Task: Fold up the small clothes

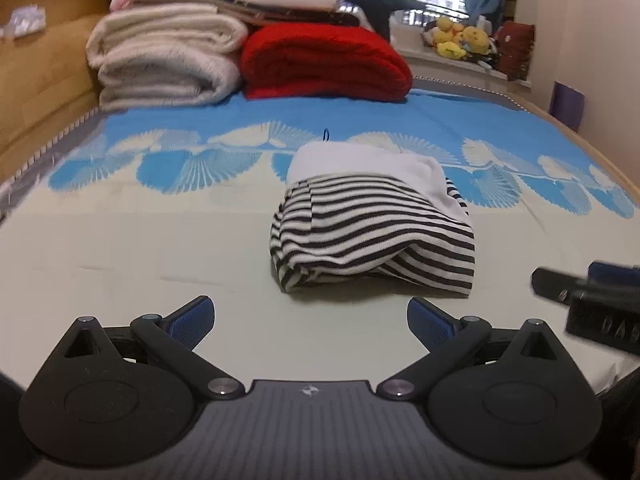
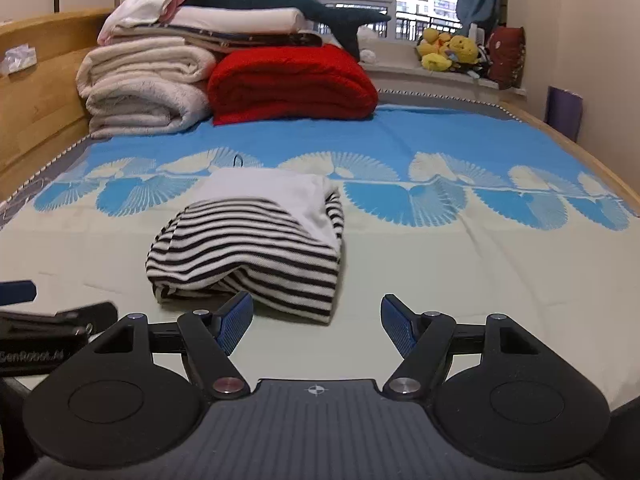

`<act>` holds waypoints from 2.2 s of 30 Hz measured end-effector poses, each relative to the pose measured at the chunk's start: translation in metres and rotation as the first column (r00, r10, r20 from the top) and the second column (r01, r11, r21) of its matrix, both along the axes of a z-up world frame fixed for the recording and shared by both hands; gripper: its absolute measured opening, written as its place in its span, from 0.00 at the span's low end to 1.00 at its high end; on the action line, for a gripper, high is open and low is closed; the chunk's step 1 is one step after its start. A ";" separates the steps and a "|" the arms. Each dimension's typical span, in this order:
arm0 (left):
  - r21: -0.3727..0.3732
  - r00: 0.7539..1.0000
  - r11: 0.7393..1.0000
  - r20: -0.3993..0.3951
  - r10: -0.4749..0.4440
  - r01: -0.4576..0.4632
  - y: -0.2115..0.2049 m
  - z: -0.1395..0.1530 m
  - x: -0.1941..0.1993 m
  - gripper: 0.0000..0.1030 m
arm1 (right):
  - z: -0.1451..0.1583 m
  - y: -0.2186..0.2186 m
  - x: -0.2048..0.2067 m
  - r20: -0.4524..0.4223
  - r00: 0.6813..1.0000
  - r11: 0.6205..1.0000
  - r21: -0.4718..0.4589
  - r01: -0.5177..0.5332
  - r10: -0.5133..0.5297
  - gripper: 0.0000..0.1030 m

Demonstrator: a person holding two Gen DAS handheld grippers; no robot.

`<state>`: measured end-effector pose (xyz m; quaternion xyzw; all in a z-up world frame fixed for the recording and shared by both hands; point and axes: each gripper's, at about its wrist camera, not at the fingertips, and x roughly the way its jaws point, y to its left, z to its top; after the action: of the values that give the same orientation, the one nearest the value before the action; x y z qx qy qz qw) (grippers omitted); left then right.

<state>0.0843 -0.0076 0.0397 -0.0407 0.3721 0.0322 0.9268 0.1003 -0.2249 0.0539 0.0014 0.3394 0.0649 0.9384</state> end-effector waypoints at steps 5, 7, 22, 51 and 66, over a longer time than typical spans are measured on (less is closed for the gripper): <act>-0.022 1.000 1.000 -0.016 -0.012 0.012 0.001 -0.001 0.002 1.00 | -0.003 0.013 -0.001 -0.012 1.000 1.000 0.004 -0.024 0.024 0.70; -0.016 1.000 1.000 -0.015 -0.013 0.013 0.001 -0.002 0.002 1.00 | -0.004 0.018 -0.002 -0.010 0.999 0.999 -0.005 -0.032 0.032 0.70; -0.040 1.000 0.999 -0.017 0.003 -0.004 0.007 -0.003 0.008 1.00 | -0.008 0.027 0.002 -0.023 0.999 0.999 -0.018 -0.039 0.039 0.70; -0.053 1.000 0.999 -0.025 -0.001 -0.001 0.003 -0.006 0.011 1.00 | -0.008 0.027 0.003 -0.028 0.999 0.999 -0.023 -0.029 0.028 0.70; -0.052 1.000 0.999 -0.025 -0.001 -0.001 0.004 -0.006 0.011 1.00 | -0.008 0.027 0.003 -0.028 0.999 0.999 -0.024 -0.030 0.030 0.70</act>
<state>0.0953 -0.0041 0.0333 -0.0644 0.3844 0.0230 0.9206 0.1035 -0.1981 0.0457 -0.0142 0.3533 0.0747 0.9324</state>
